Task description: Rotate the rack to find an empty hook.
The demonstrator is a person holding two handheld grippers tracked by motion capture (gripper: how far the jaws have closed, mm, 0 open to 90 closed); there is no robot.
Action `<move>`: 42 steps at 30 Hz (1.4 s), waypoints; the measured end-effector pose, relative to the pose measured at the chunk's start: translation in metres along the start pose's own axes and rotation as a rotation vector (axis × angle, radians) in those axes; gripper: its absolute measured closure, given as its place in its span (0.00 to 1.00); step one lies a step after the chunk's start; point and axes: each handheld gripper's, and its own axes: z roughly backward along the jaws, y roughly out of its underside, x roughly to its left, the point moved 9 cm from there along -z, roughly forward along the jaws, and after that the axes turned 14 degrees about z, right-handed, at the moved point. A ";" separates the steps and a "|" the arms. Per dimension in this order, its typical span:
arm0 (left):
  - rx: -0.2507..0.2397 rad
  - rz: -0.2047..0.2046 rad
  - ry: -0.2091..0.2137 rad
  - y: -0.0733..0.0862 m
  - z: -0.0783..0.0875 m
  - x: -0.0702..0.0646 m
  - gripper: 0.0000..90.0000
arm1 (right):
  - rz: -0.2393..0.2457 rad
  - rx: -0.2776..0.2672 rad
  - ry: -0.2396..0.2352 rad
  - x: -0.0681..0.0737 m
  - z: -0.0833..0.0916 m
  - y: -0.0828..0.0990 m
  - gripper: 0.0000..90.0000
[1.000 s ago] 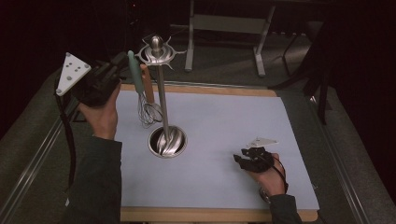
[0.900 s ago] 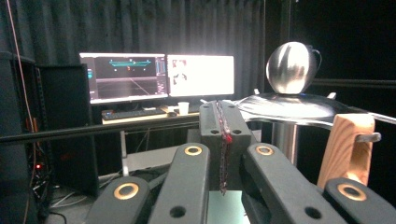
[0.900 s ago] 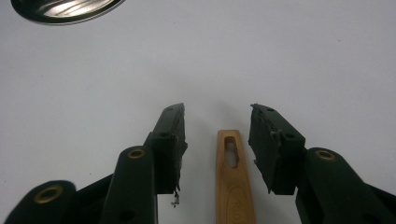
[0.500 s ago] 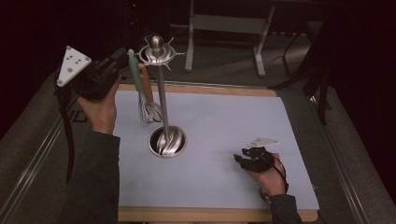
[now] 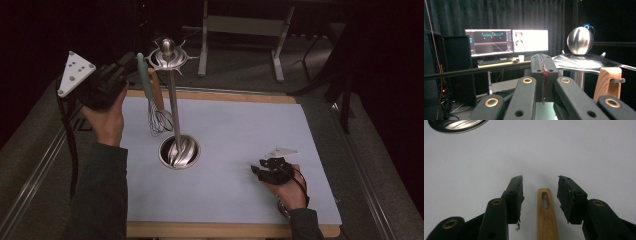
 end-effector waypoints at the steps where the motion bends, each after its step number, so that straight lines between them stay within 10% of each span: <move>1: 0.005 -0.002 -0.004 0.000 -0.001 0.000 1.00 | 0.000 0.000 -0.001 0.000 0.000 0.000 0.61; 21: 0.027 0.010 -0.020 0.000 -0.014 0.005 1.00 | 0.000 0.002 0.002 -0.001 0.000 0.001 0.61; 42: 0.120 -0.044 0.028 0.019 0.014 0.009 0.97 | -0.016 0.013 0.021 -0.009 0.007 0.006 0.61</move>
